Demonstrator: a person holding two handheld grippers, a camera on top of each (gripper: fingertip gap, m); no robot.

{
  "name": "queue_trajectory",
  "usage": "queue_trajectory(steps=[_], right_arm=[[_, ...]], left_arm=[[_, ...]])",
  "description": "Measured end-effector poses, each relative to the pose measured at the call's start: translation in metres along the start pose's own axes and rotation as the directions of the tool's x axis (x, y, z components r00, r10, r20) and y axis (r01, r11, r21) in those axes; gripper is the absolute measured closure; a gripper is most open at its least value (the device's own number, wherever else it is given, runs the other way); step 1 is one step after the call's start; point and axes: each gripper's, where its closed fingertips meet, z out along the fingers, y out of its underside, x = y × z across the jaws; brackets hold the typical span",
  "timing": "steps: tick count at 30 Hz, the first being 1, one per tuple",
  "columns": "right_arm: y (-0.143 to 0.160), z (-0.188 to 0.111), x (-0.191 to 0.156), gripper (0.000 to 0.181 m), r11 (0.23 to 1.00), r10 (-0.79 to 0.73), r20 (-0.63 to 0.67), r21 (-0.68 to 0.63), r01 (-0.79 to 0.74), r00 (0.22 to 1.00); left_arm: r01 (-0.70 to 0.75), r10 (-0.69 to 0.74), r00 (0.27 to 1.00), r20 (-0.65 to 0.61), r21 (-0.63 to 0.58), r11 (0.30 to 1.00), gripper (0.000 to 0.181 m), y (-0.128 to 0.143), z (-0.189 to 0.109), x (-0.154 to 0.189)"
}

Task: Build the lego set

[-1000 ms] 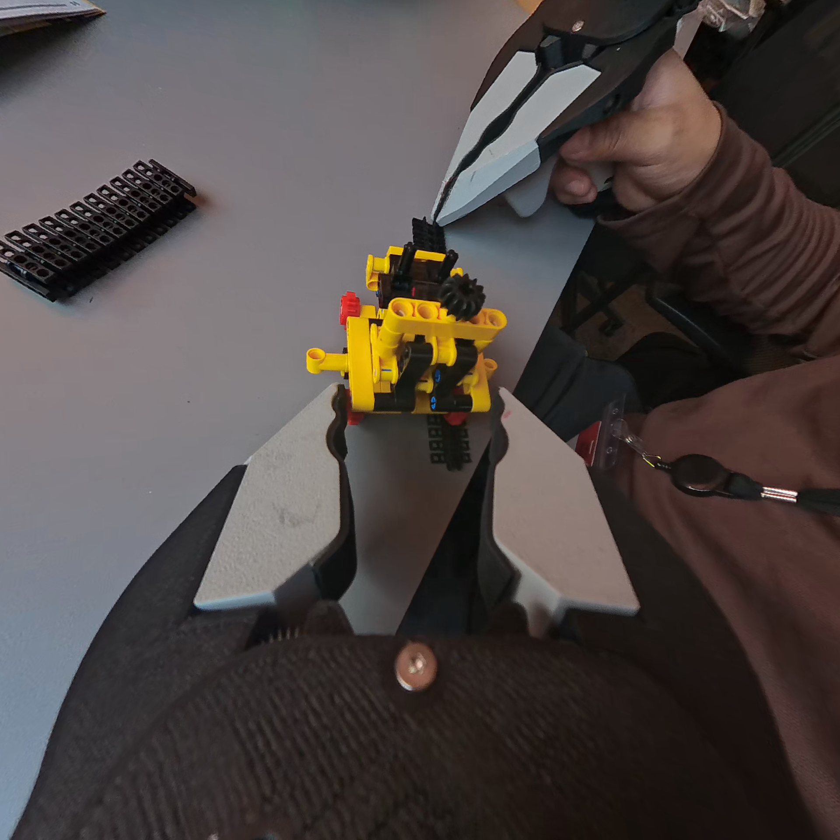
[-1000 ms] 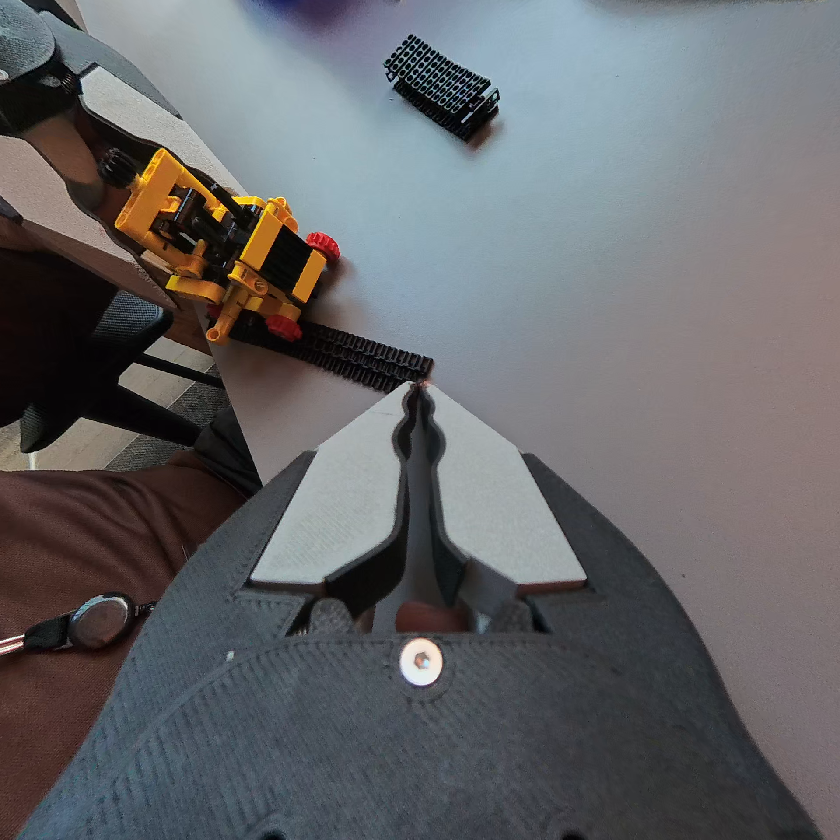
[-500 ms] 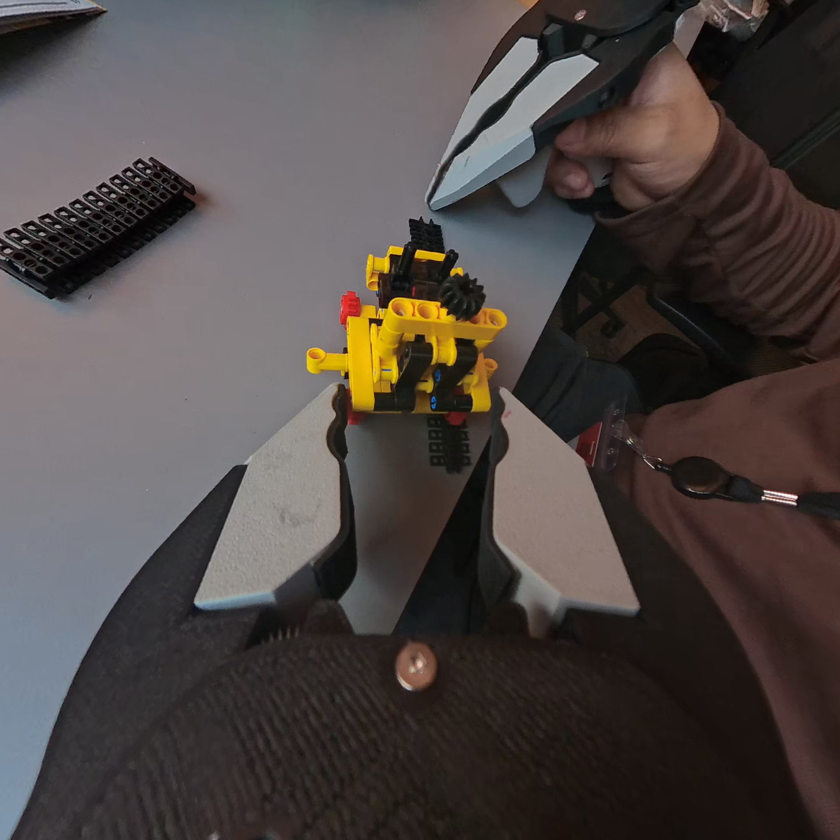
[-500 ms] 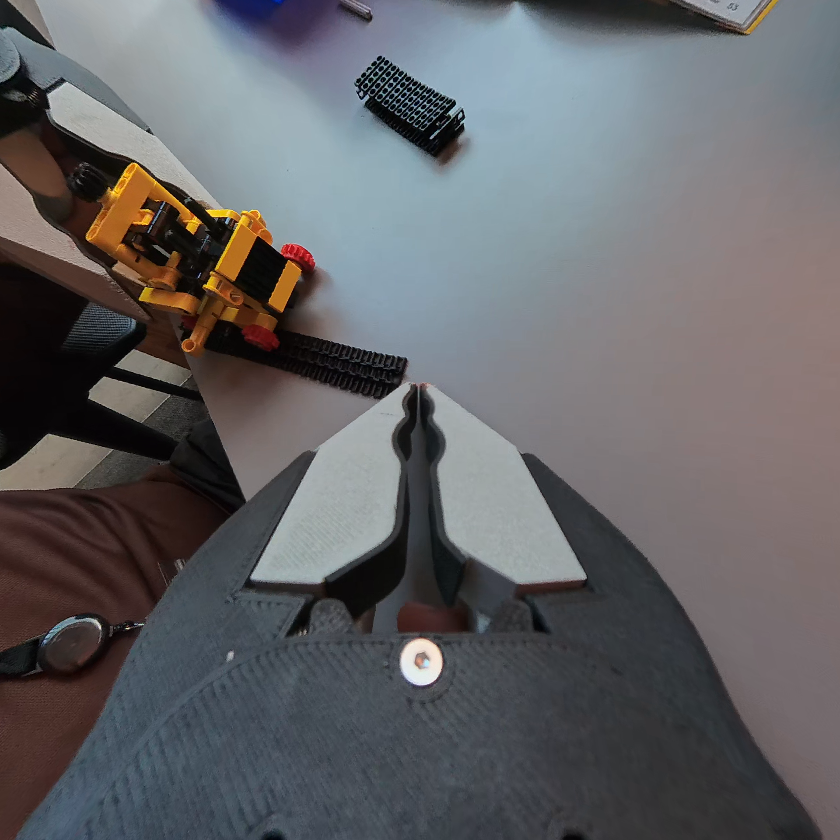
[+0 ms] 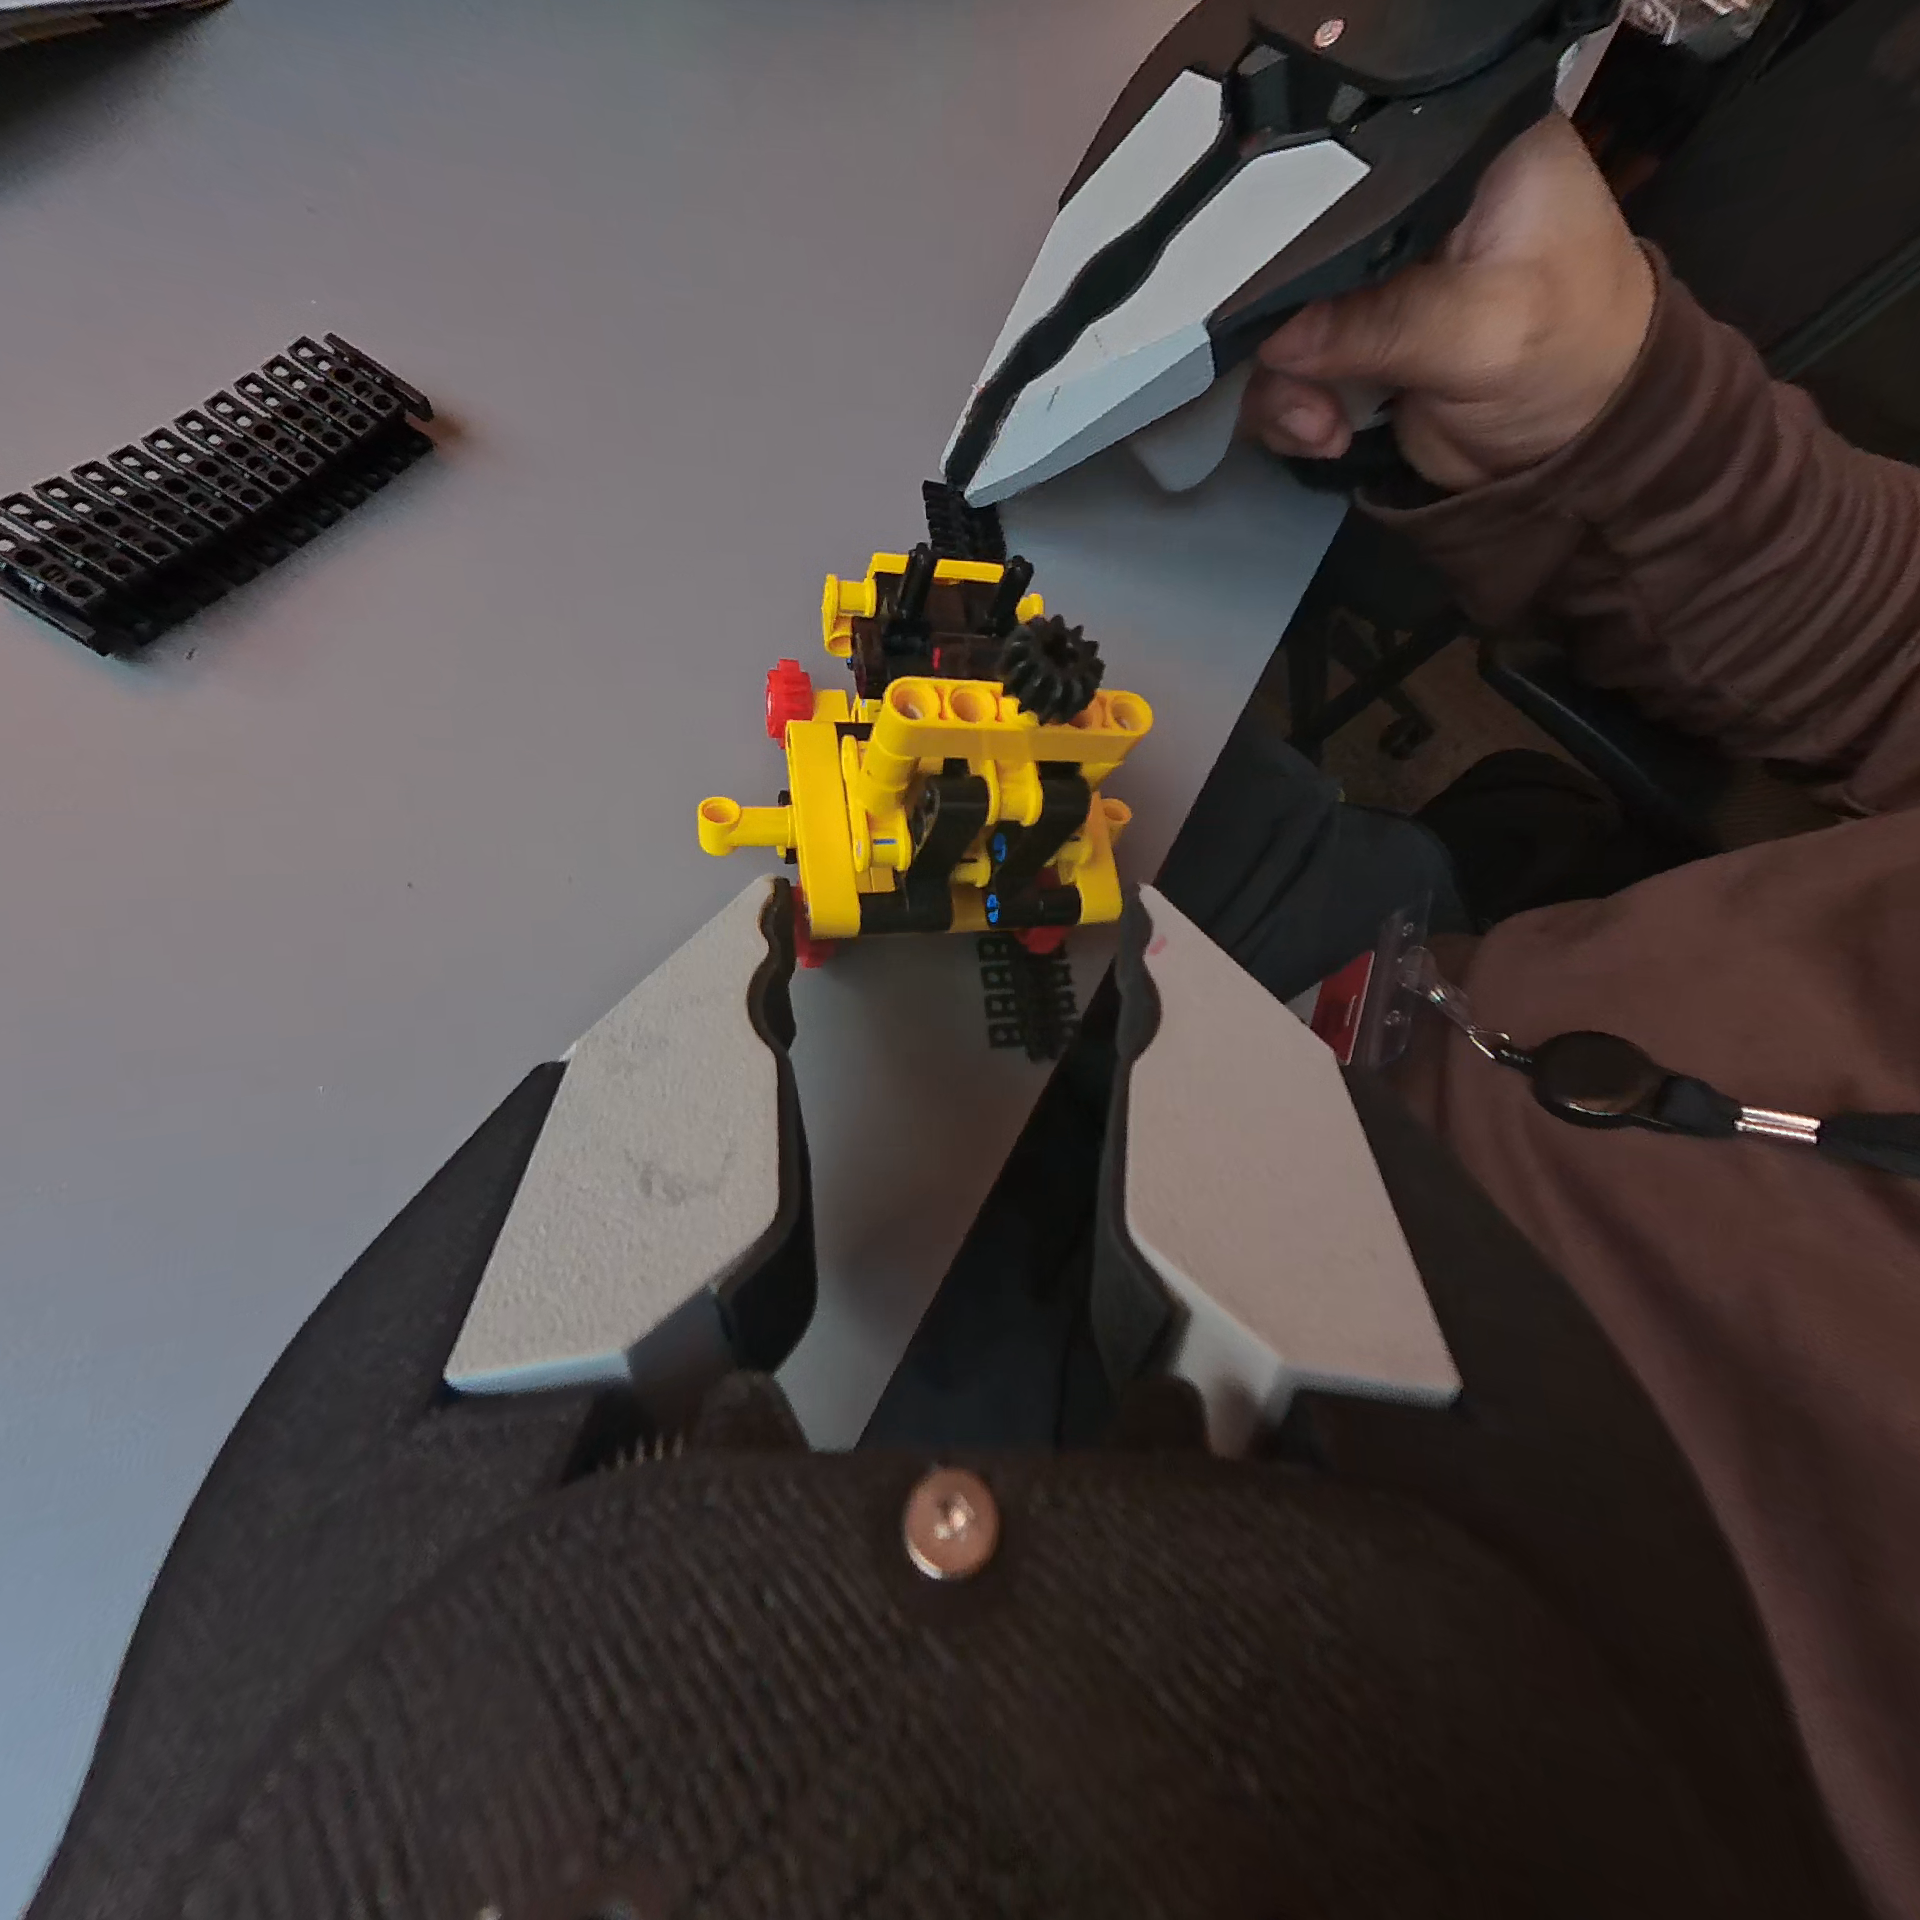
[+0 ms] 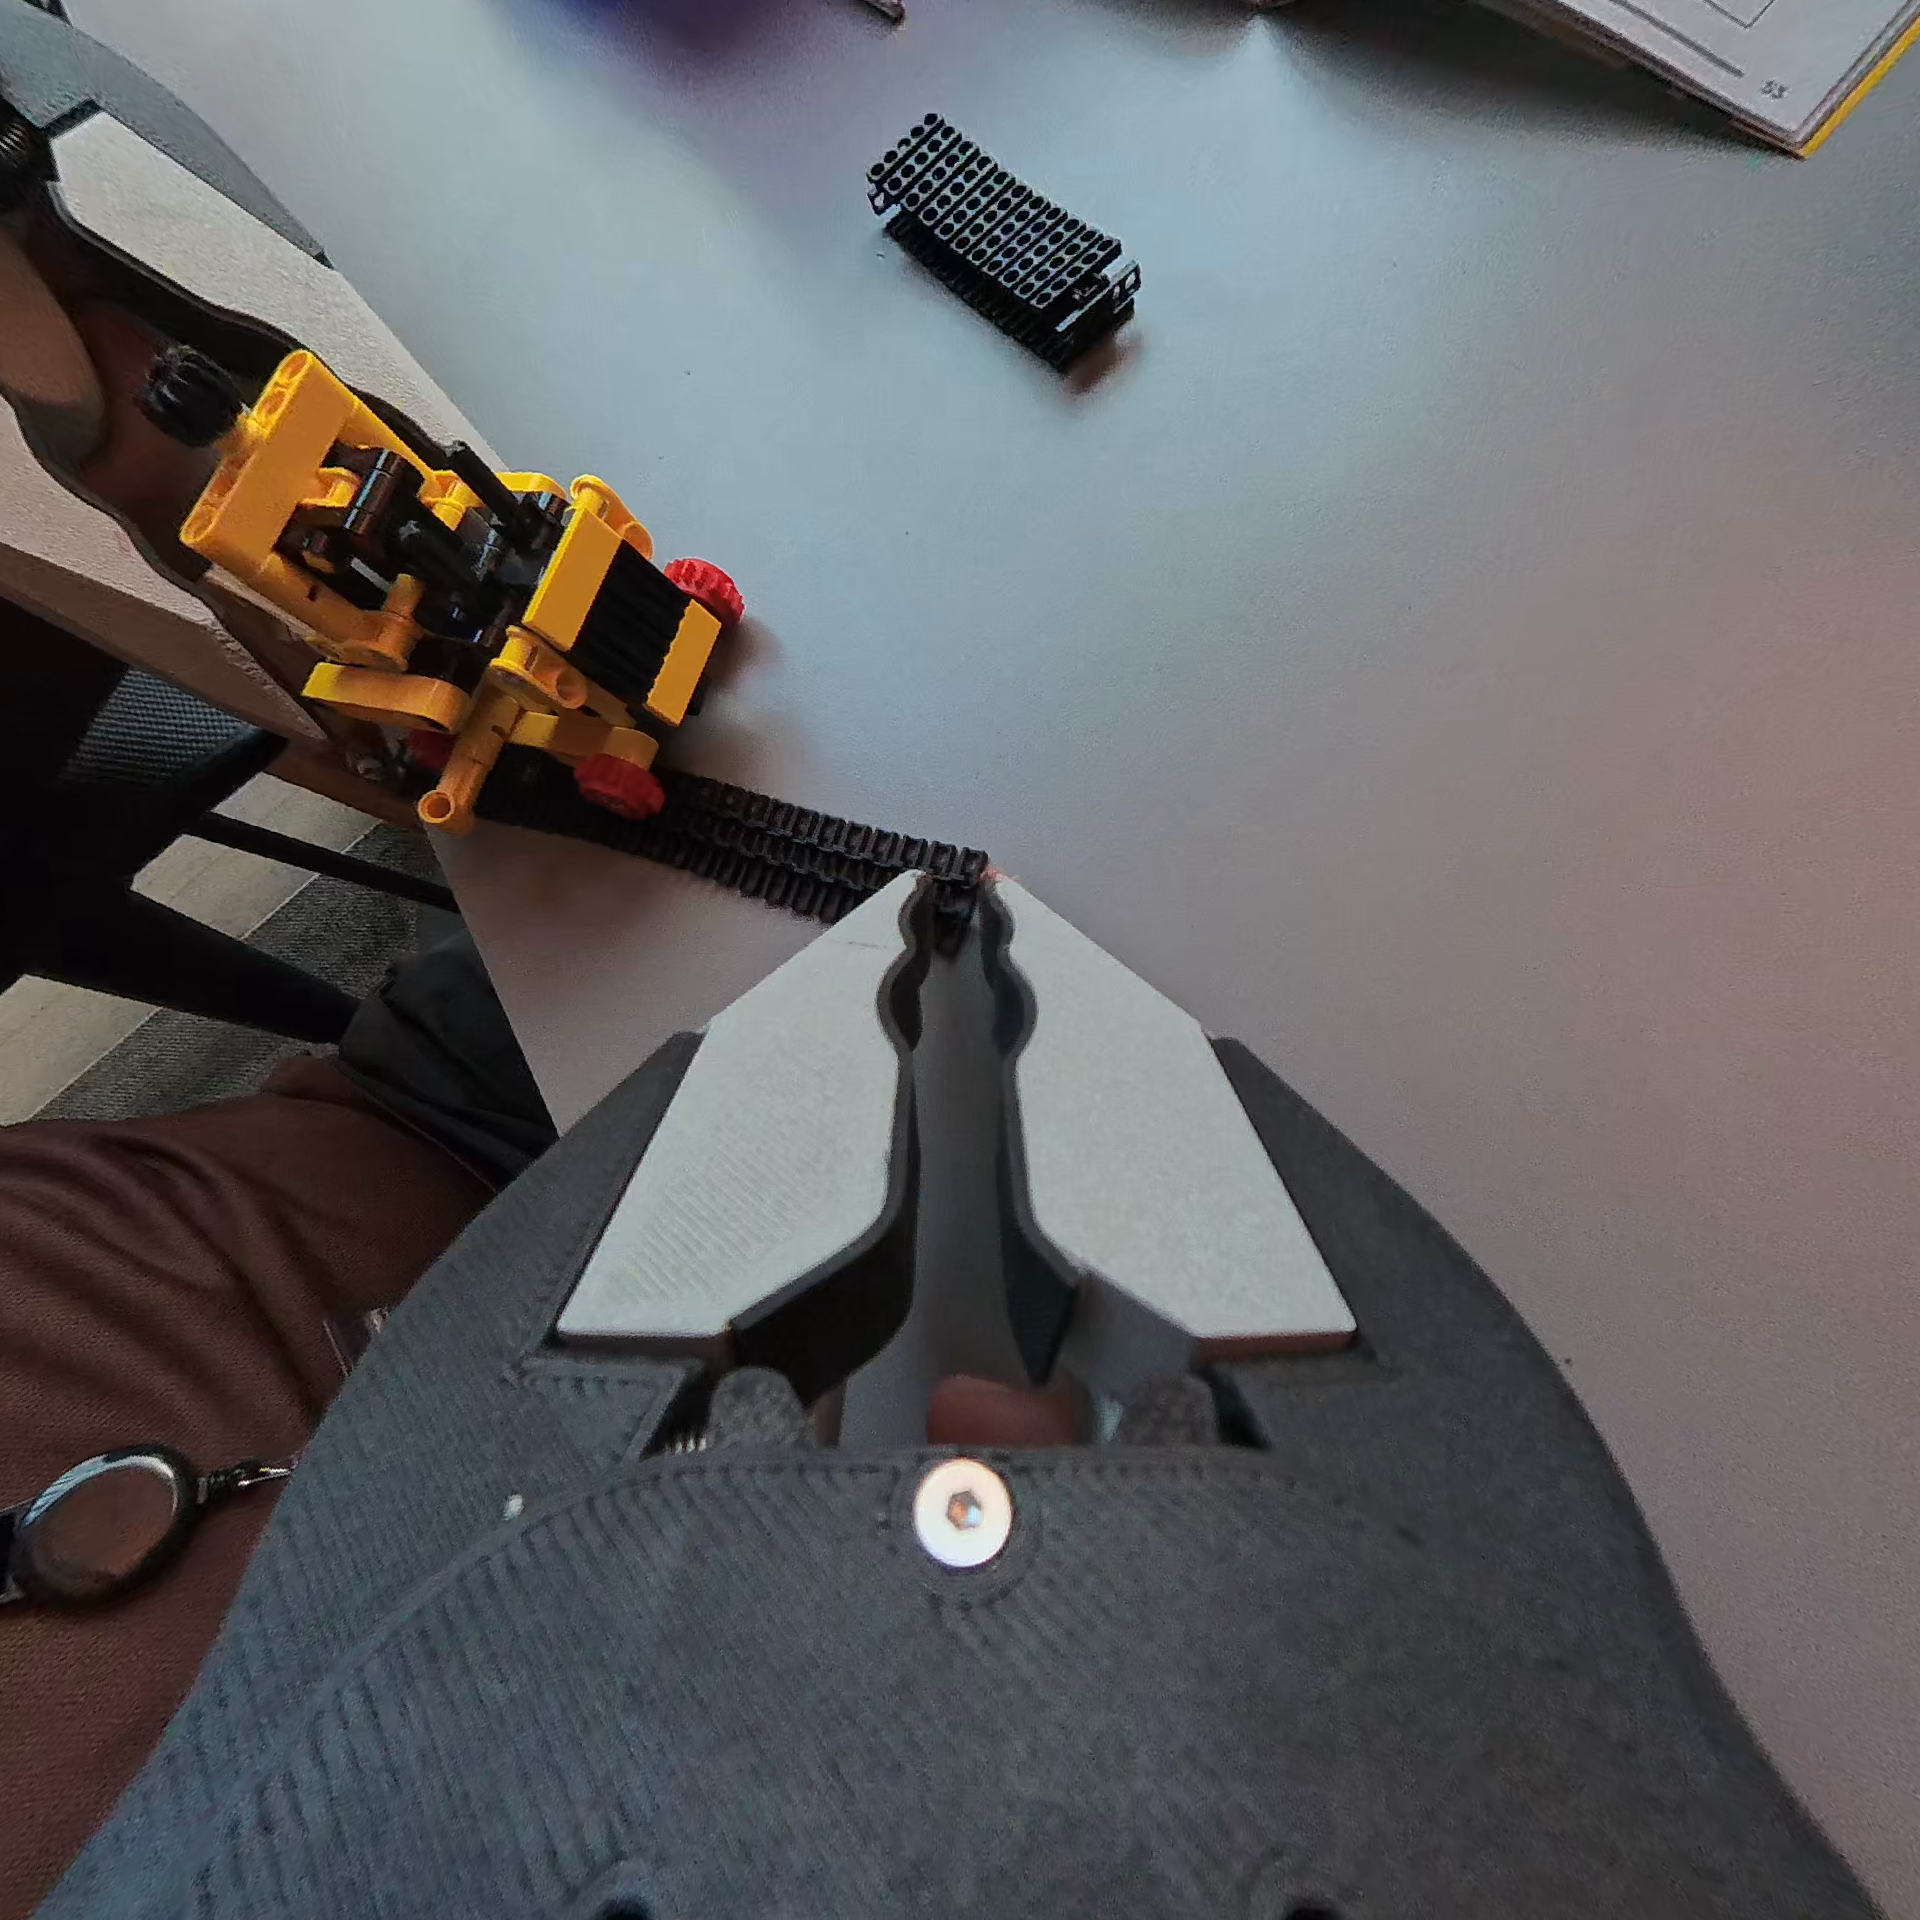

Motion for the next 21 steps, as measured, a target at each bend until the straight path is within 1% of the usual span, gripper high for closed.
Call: queue_trajectory(steps=[5, 7, 13, 15, 18, 20, 21], right_arm=[[0.0, -0.001, 0.004, 0.181, 1.0, -0.009, -0.019, -0.002, 0.009, 1.0], [0.0, -0.002, 0.01, 0.181, 1.0, -0.018, -0.049, -0.004, 0.018, 0.999], [-0.001, -0.004, 0.017, 0.181, 1.0, -0.022, -0.064, 0.005, 0.022, 0.998], [-0.001, -0.005, 0.019, 0.181, 1.0, -0.017, -0.07, 0.003, 0.017, 0.997], [0.0, -0.006, 0.017, 0.181, 1.0, -0.016, -0.07, 0.005, 0.016, 0.997], [-0.001, -0.005, 0.011, 0.169, 1.0, -0.014, -0.057, 0.014, 0.015, 0.998], [-0.001, -0.004, 0.009, 0.166, 1.0, -0.018, -0.056, 0.012, 0.018, 0.998]], left_arm=[[0.007, -0.007, 1.0, -0.006, 0.004, 1.0, 0.122, 0.001, -0.002, 0.0], [0.01, -0.01, 1.0, -0.008, 0.004, 1.0, 0.121, 0.001, -0.002, 0.001], [-0.001, 0.001, 1.0, -0.011, -0.002, 1.0, 0.118, 0.001, -0.004, 0.004], [0.001, 0.0, 1.0, -0.016, 0.02, 1.0, 0.117, -0.004, -0.008, 0.007], [0.026, -0.026, 1.0, 0.004, 0.068, 0.997, 0.111, -0.017, -0.014, 0.008], [0.037, -0.041, 0.997, 0.066, 0.062, 0.997, 0.093, -0.02, -0.01, 0.001], [0.036, -0.041, 0.995, 0.09, 0.058, 0.998, 0.088, -0.02, -0.007, -0.002]])
